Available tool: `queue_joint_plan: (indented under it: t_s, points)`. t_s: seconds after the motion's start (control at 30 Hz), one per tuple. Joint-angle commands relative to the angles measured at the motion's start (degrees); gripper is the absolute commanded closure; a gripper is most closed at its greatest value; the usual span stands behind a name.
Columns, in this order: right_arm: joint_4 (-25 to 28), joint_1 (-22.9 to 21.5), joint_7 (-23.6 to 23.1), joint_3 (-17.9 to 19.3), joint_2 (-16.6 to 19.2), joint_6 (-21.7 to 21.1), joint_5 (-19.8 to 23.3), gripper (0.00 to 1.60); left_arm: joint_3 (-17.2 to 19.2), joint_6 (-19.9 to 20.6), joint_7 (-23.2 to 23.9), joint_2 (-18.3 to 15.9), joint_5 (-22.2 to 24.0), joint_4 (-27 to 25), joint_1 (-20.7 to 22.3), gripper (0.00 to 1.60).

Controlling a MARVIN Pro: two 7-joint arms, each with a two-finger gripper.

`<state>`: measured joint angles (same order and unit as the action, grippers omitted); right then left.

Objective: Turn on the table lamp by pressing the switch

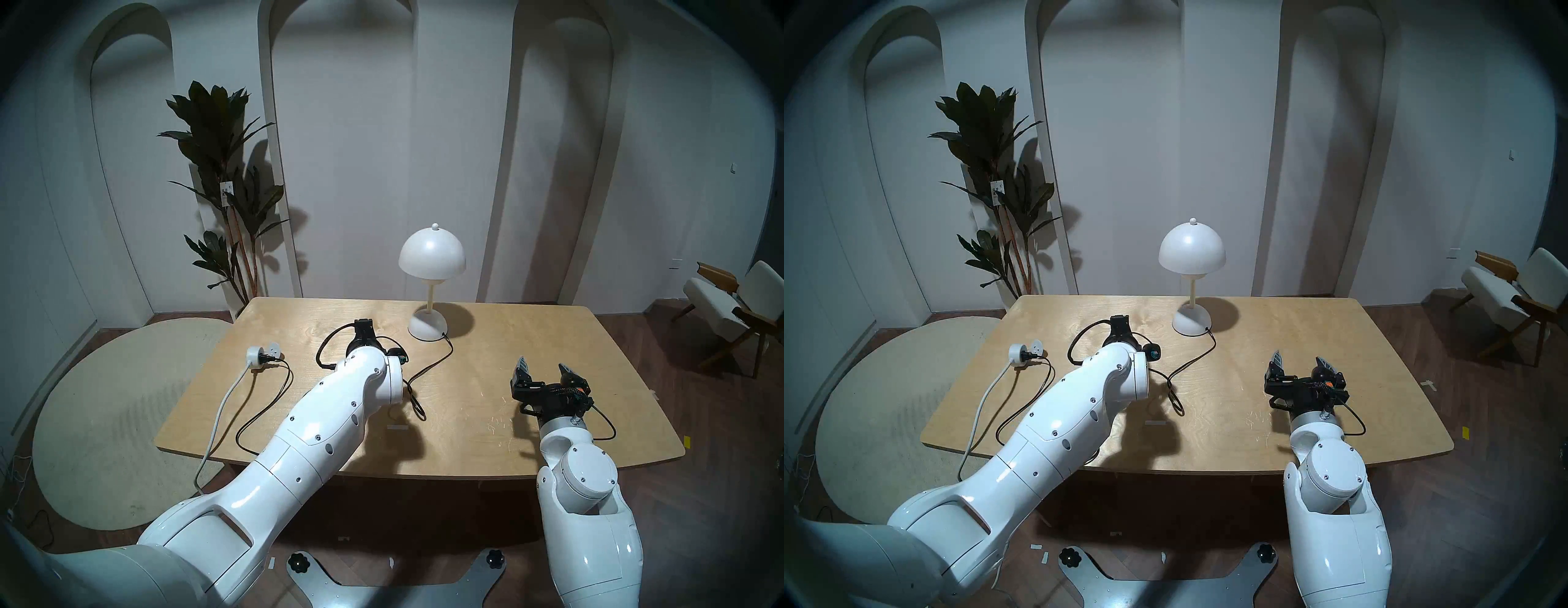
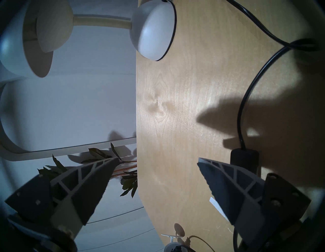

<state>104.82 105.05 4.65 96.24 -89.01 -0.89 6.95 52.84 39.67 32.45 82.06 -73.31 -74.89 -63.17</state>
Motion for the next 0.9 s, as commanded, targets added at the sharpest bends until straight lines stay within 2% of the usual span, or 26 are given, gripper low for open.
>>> queue_joint_plan:
  t_s: [0.0, 0.47, 0.8, 0.87]
  points:
    - [1.5, -0.31, 0.15, 0.03, -0.15, 0.45, 0.02, 0.0, 0.28, -0.38, -1.3, 0.4, 0.24, -0.01, 0.25, 0.0]
    - [1.5, -0.31, 0.17, 0.01, -0.13, 0.45, 0.03, 0.0, 0.85, -2.77, -4.02, 1.62, 2.0, 4.8, -0.17, 0.0]
    - [1.5, -0.31, 0.18, 0.0, -0.12, 0.45, 0.04, 0.0, 1.39, -4.13, -6.27, 2.63, 2.9, 7.92, 1.14, 0.0]
    - [1.49, -0.31, 0.18, 0.0, -0.11, 0.45, 0.04, 0.0, 1.81, -4.53, -7.9, 2.68, 3.08, 7.76, 1.36, 0.0]
